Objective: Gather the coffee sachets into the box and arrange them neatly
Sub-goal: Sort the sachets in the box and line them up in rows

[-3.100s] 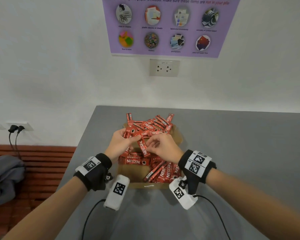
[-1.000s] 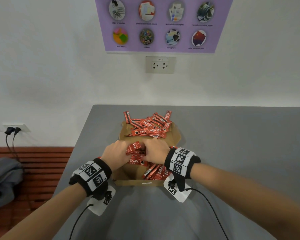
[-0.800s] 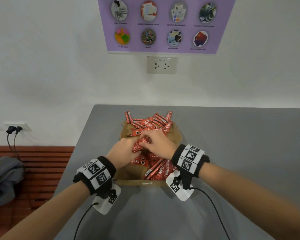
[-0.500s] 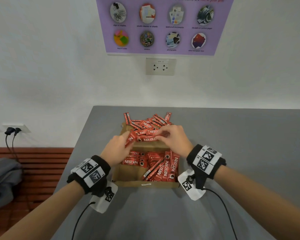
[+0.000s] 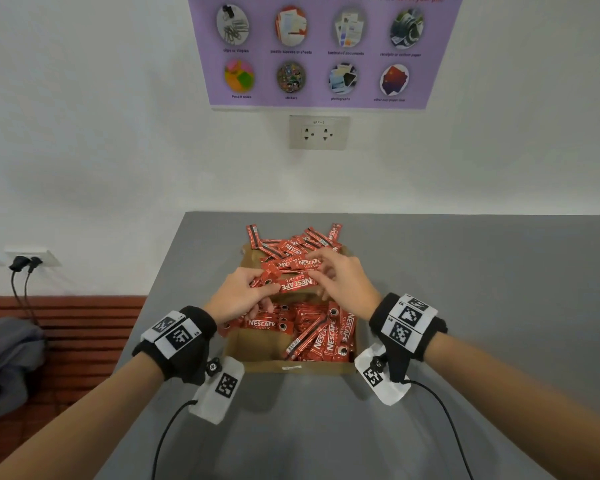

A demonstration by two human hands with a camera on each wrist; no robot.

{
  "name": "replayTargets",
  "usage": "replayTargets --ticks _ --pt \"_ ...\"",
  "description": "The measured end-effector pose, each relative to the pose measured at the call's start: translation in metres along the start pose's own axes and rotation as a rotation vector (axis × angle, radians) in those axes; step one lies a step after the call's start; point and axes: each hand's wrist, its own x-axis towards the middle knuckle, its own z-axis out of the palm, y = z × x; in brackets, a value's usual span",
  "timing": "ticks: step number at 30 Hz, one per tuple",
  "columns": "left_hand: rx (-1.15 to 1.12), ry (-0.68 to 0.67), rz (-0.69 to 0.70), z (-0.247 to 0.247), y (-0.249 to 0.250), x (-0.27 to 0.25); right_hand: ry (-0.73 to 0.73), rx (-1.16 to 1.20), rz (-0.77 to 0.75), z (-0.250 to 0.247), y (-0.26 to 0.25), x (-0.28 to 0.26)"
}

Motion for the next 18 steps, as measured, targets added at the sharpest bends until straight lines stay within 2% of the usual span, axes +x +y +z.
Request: replayTargets --ticks 4,6,9,13,14,17,18 --pt "-0.027 -0.118 -0.039 0.004 0.005 -0.004 0.118 0.196 -0.034 0.005 -0.009 0.005" --pt "-0.073 -0.089 -0.014 0.007 0.006 -0.004 0.153 0.237 -0.033 0.009 -0.014 0.007" --pt "-0.173 -0.026 0.017 0.009 0.008 -0.002 0.084 0.199 -0.016 0.02 -0.02 0.005" --pt "-0.128 -0.086 -0.047 0.002 0.003 -0.003 0.012 0.117 -0.026 0.025 -0.02 0.006" --pt "-0.101 -0.034 -0.06 -0.003 -0.001 -0.002 -0.038 0.077 -0.02 0.025 -0.019 0.007" --pt "-0.049 0.278 -0.048 -0.022 -0.013 0.001 -0.247 -0.126 -0.015 0.028 -0.016 0.009" --pt "-0.027 0.342 -0.031 -0.026 -0.014 0.001 -0.319 -0.191 -0.02 0.032 -0.016 0.01"
